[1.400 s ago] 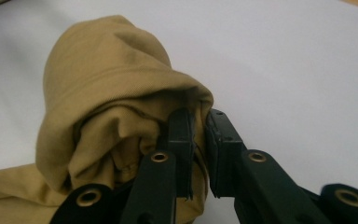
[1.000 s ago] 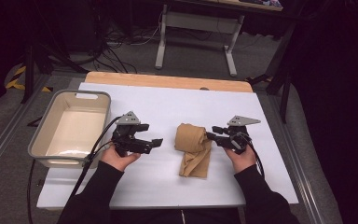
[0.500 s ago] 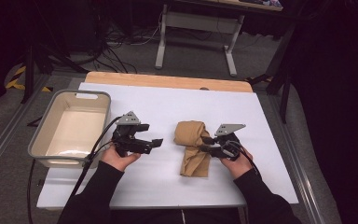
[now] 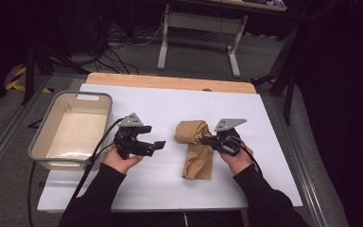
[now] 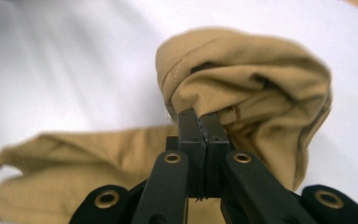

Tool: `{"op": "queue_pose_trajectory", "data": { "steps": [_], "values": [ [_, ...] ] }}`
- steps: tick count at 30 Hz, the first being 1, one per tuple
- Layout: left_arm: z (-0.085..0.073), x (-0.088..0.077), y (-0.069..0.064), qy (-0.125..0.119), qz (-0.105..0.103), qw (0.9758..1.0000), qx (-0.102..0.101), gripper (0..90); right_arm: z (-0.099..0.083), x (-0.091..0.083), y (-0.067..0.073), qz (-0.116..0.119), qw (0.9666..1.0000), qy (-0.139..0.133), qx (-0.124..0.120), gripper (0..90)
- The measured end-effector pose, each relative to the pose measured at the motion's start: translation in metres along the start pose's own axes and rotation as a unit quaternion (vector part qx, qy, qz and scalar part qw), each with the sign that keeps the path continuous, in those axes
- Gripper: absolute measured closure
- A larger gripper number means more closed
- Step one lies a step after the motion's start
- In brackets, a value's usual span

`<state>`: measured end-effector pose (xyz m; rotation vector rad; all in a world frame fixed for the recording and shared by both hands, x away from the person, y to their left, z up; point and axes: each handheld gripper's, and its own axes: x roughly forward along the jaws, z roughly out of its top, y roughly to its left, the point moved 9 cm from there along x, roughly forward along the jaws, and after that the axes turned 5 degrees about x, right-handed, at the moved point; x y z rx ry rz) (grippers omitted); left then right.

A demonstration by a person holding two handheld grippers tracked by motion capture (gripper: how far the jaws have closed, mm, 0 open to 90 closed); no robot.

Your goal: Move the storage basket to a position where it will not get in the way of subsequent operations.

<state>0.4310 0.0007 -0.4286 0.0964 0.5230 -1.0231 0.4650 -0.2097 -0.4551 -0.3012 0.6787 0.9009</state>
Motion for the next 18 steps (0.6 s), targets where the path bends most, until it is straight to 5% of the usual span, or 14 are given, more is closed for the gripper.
{"op": "queue_pose_trajectory", "data": {
  "steps": [8, 18],
  "values": [
    [-0.001, -0.001, 0.001, 0.000, 0.001, 1.0000, 0.000, 18.6, 0.038, -0.010, -0.018, -0.009, 0.9989, -0.044, 0.014, 90.0],
    [-0.002, 0.000, 0.000, 0.001, -0.001, 1.0000, 0.001, 18.6, 0.060, -0.005, -0.060, -0.041, 0.9955, -0.063, 0.058, 90.0]
  ]
}}
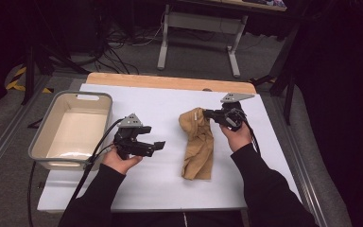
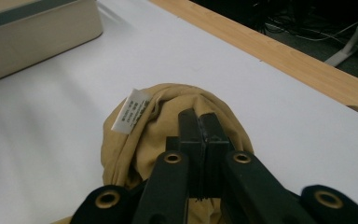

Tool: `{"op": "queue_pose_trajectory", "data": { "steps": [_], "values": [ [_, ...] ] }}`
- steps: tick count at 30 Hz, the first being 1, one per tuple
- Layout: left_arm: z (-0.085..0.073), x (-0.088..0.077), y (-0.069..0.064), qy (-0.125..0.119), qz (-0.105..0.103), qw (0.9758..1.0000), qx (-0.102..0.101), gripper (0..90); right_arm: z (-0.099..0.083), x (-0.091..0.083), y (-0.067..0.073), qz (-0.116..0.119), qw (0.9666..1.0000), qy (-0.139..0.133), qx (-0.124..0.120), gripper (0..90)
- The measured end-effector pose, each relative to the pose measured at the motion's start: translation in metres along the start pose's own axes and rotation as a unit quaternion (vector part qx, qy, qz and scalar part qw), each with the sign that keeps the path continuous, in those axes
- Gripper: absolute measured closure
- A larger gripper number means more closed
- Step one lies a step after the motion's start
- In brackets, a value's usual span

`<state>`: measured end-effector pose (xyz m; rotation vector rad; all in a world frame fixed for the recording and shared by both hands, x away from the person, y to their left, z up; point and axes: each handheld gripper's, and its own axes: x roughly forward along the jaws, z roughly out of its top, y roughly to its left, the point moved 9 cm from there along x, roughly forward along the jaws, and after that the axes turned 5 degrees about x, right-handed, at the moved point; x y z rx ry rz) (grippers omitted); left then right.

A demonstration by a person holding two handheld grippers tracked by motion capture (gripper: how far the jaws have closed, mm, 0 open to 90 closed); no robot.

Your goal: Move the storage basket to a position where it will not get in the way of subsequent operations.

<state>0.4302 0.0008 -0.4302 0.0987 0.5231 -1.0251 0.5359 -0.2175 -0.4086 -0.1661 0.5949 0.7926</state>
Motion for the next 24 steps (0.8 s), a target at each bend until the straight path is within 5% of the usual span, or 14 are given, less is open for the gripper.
{"op": "queue_pose_trajectory", "data": {
  "steps": [13, 18, 24],
  "values": [
    [-0.001, 0.004, -0.004, 0.003, -0.008, 1.0000, 0.005, 18.8, 0.000, 0.027, -0.046, -0.048, 0.9976, 0.010, 0.050, 88.8],
    [-0.001, 0.008, -0.009, 0.005, -0.016, 0.9998, 0.006, 19.2, -0.002, 0.025, -0.054, -0.069, 0.9962, 0.002, 0.055, 67.5],
    [-0.002, 0.014, -0.016, 0.013, -0.027, 0.9995, 0.011, 19.7, -0.003, 0.006, -0.039, -0.050, 0.9981, -0.012, 0.035, 49.9]
  ]
}}
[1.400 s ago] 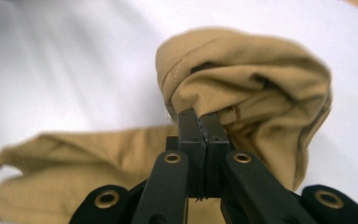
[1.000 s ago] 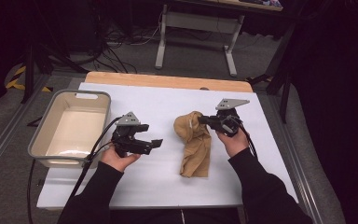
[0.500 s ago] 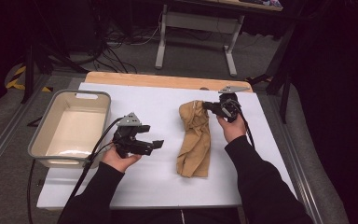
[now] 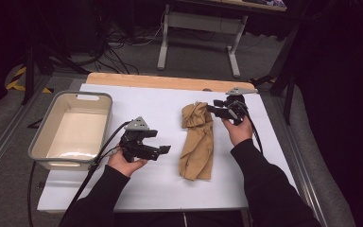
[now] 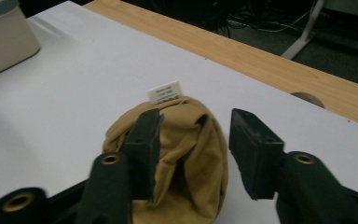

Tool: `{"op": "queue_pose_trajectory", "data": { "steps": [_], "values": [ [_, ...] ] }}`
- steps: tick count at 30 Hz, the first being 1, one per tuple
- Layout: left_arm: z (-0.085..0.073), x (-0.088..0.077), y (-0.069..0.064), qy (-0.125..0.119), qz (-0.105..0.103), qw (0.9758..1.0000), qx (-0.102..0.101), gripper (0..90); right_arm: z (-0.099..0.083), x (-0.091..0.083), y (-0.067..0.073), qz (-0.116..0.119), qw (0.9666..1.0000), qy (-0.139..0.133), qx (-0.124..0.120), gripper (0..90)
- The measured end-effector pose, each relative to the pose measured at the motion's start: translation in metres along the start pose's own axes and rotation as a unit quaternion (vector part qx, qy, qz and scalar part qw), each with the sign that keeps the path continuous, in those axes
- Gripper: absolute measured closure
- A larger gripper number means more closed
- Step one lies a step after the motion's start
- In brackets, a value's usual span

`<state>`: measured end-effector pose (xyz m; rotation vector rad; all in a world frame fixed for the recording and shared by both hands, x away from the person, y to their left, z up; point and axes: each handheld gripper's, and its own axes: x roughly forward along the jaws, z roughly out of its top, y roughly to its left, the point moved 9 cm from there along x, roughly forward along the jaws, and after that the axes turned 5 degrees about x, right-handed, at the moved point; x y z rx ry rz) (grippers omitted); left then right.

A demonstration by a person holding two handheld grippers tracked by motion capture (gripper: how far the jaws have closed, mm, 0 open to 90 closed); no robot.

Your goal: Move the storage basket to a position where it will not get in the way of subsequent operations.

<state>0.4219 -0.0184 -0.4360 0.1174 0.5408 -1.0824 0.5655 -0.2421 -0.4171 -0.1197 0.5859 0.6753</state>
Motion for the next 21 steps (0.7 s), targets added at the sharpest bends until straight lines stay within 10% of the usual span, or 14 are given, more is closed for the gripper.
{"op": "queue_pose_trajectory", "data": {
  "steps": [21],
  "values": [
    [0.001, 0.023, -0.018, 0.021, -0.035, 0.9991, 0.015, 21.4, -0.102, -0.012, 0.032, 0.005, 0.9910, 0.133, -0.016, 54.1]
  ]
}}
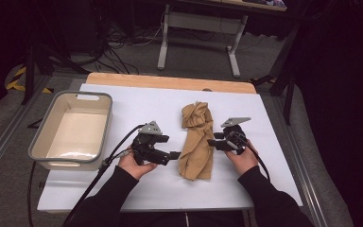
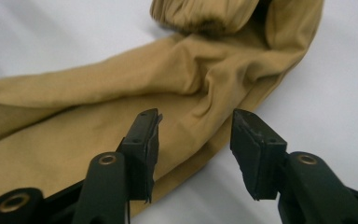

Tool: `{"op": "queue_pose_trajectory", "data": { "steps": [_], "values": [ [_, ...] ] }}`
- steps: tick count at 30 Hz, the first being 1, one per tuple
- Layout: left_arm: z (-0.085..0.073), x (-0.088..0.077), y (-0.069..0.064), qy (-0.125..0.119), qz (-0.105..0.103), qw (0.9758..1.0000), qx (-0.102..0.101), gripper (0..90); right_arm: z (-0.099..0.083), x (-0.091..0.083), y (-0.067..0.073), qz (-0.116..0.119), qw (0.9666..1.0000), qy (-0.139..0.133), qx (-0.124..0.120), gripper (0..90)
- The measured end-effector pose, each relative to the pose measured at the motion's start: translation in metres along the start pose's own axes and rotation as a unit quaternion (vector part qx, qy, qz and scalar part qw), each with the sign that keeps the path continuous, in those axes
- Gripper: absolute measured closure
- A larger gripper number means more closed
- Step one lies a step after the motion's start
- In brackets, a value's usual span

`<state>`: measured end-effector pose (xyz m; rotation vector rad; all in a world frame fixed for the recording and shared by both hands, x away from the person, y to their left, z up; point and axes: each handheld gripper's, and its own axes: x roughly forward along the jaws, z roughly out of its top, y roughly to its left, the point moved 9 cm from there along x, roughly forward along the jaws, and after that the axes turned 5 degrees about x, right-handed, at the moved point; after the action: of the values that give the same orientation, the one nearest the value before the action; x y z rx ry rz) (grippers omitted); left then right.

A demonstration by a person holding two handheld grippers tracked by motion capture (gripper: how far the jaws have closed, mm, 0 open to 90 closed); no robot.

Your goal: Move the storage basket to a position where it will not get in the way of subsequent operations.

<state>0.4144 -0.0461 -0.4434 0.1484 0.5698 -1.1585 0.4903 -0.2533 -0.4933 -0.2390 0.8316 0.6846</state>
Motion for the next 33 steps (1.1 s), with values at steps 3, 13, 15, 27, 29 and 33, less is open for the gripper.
{"op": "queue_pose_trajectory", "data": {
  "steps": [3, 13, 15, 27, 29, 33],
  "values": [
    [0.000, -0.001, 0.001, 0.001, 0.002, 1.0000, -0.001, 21.4, -0.005, 0.008, 0.000, 0.010, 0.9997, 0.017, 0.012, 61.3],
    [-0.002, -0.004, 0.003, 0.001, 0.008, 1.0000, -0.002, 21.3, 0.016, -0.002, 0.011, 0.009, 0.9999, -0.004, -0.003, 89.8],
    [-0.002, -0.005, 0.003, 0.000, 0.009, 1.0000, -0.003, 21.2, 0.026, -0.009, 0.015, 0.012, 0.9997, -0.019, -0.010, 89.9],
    [-0.003, -0.021, 0.010, -0.013, 0.029, 0.9994, -0.012, 21.4, 0.074, -0.017, 0.055, 0.046, 0.9962, -0.053, -0.052, 90.0],
    [-0.003, -0.023, 0.011, -0.016, 0.031, 0.9993, -0.014, 21.4, 0.078, -0.015, 0.063, 0.051, 0.9955, -0.053, -0.060, 90.0],
    [-0.003, -0.025, 0.012, -0.017, 0.034, 0.9992, -0.013, 21.4, 0.087, -0.006, 0.082, 0.065, 0.9934, -0.052, -0.078, 89.9]
  ]
}}
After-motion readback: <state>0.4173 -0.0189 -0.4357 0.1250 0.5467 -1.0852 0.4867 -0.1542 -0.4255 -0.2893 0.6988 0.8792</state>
